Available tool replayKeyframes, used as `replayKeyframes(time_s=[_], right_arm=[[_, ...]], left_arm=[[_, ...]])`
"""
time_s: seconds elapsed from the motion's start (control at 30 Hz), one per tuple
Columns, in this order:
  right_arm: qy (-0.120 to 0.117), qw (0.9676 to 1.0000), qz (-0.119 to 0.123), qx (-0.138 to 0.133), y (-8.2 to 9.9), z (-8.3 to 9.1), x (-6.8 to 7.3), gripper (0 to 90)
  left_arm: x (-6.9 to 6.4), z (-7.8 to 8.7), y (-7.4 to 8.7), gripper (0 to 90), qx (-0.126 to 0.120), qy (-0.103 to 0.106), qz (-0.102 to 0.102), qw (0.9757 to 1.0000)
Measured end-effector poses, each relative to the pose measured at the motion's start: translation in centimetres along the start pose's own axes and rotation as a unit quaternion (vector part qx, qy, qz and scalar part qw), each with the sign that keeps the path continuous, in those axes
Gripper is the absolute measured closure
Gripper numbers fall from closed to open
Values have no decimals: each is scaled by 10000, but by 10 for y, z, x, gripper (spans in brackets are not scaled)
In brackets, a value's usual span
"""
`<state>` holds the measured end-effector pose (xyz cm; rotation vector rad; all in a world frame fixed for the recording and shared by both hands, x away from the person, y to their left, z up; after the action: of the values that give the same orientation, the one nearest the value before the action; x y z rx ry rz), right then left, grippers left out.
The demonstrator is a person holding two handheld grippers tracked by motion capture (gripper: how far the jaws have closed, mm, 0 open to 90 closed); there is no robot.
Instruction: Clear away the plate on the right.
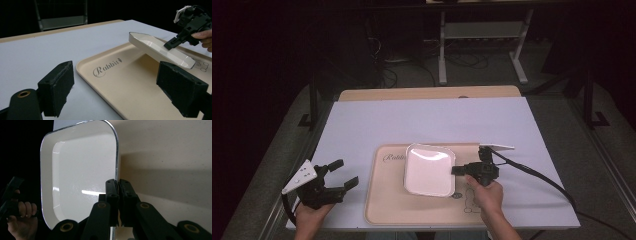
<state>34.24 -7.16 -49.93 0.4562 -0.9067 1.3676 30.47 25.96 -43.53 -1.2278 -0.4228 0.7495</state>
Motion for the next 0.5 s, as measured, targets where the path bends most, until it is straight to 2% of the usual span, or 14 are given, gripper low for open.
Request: replayKeyframes(time_s=[0.5], right_arm=[[117,9999,-109,-21,4,-2,-11,850]], left_arm=[[-1,0,0,144,3,9,-5,10000]])
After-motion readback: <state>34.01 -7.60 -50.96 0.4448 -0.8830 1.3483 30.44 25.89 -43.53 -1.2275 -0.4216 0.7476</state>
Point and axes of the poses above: each handheld gripper's, and its own axes: z roughly backward along the jaws, y roughly out of its underside, x roughly to its left, the point moved 10 cm from there along -z, roughly forward along the jaws, and after that the axes turned 1 degree about x, right-handed, at the moved point
